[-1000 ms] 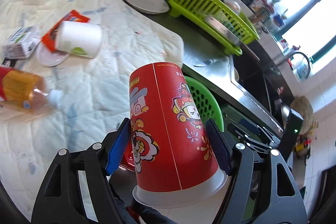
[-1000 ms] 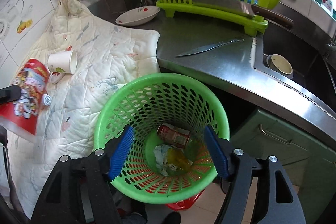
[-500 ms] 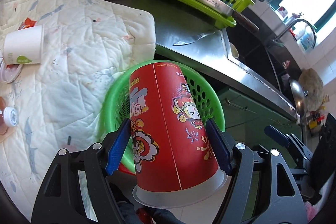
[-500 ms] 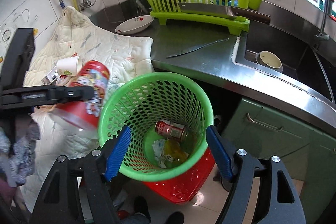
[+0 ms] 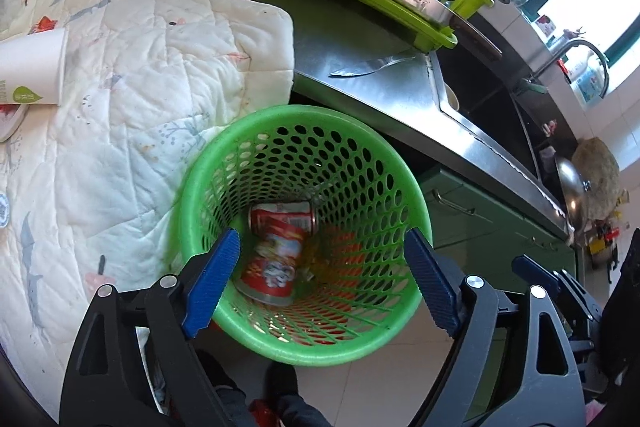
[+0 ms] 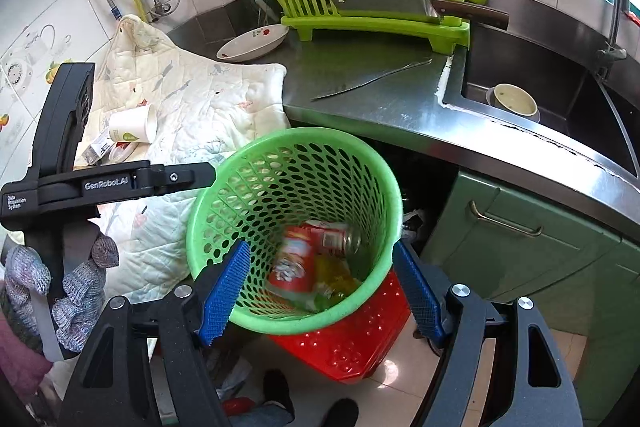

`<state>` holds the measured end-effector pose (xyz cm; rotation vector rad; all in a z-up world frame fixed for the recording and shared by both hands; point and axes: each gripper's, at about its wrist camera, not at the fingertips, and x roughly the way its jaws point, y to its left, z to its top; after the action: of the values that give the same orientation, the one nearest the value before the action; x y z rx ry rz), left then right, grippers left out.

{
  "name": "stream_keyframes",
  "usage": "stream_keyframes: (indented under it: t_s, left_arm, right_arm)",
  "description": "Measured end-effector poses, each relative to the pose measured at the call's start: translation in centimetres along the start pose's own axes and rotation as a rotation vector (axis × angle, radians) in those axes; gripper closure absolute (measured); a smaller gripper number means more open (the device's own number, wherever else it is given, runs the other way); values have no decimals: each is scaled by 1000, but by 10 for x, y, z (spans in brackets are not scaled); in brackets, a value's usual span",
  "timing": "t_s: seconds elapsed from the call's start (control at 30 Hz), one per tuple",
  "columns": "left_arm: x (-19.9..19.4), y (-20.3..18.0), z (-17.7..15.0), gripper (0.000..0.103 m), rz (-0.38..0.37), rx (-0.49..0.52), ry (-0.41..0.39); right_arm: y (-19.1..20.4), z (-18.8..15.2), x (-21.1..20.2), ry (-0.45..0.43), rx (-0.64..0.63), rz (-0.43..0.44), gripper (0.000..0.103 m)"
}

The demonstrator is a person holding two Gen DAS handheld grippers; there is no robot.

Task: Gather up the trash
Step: 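Carry the red paper cup over the green basket and release it with the left gripper, then move the right gripper to the juice bottle and grasp it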

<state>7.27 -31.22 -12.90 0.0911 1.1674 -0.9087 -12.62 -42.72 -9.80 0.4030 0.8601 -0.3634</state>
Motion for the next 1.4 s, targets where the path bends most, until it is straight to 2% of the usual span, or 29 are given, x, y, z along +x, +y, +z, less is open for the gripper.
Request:
stream_keyframes:
  t_s: [0.3,0.6,1.13,1.4]
  left_arm:
    - [-45,16,-9,20,55,7,-80]
    - [-95,66,-23,20,155,-80,-159]
    - [-184,181,-63,20,319,-299,-277]
    - [-216,229,-83,20,389,-388,-310]
  right_arm:
    - [18,8,4,-5,-28,46,31]
    - [59,20,14,-6,-110,105,31]
    - [170,37,47,40,-323,246,31]
    - [232,47,65,70,-446,322,28]
